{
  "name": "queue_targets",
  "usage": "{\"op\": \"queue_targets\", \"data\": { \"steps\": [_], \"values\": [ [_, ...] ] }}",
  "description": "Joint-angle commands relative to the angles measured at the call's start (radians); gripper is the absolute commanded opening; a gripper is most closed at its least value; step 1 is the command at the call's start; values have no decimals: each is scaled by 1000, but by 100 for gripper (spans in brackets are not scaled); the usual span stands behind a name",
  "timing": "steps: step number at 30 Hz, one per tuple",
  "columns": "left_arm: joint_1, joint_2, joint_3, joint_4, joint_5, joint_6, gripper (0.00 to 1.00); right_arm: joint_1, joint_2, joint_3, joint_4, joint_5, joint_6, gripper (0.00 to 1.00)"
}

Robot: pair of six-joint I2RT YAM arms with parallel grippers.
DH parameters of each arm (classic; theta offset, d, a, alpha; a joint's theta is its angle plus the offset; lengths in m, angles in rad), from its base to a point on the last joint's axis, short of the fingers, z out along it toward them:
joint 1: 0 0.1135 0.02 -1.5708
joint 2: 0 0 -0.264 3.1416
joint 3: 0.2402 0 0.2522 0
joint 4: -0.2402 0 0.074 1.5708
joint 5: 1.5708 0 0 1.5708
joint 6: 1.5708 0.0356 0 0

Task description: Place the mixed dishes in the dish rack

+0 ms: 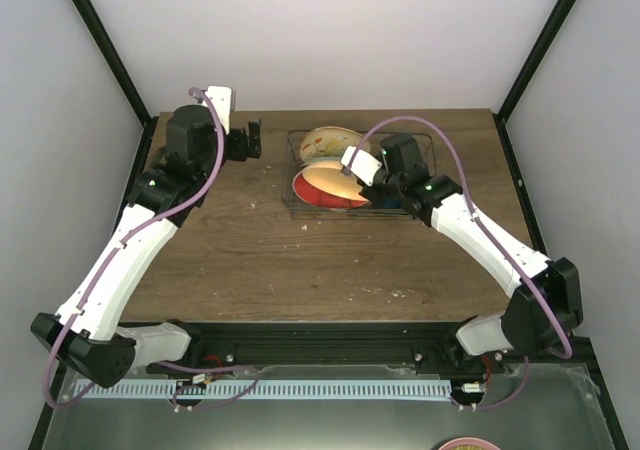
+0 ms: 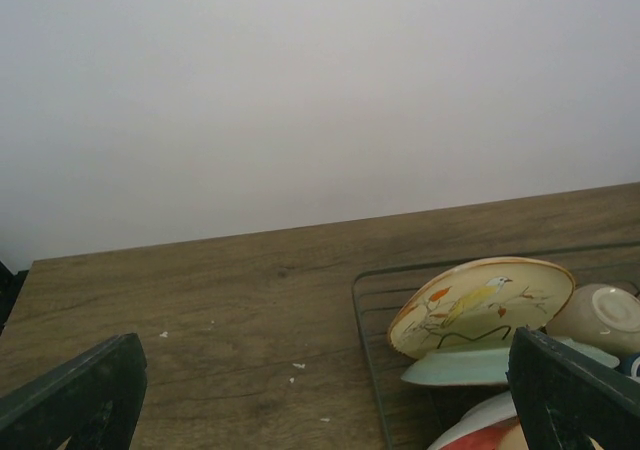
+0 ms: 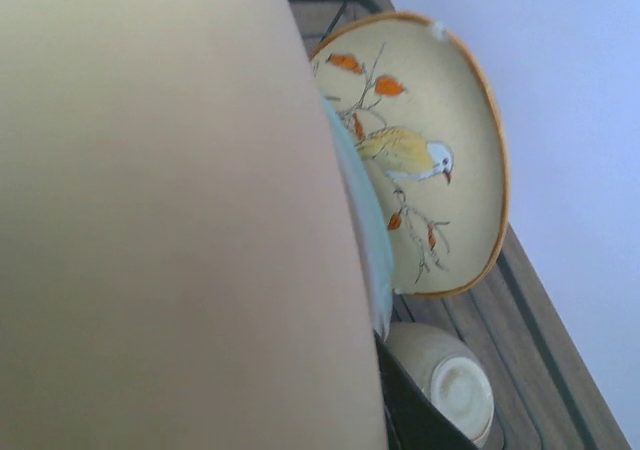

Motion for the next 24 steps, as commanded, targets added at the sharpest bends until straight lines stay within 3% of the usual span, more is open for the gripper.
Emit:
{"op": "queue_targets", "data": {
  "steps": [1,10,24],
  "values": [
    [7,6,-23,21,-7,-11,100,17,-60,-68,139,30,-44,1],
    [7,6,-36,18,-4,-21,100,78,-76,-205,283,130,-132,1],
    [7,12,-47,21,-8,-21,100,118,-82,-310,366,112,-249,2]
  ]
}}
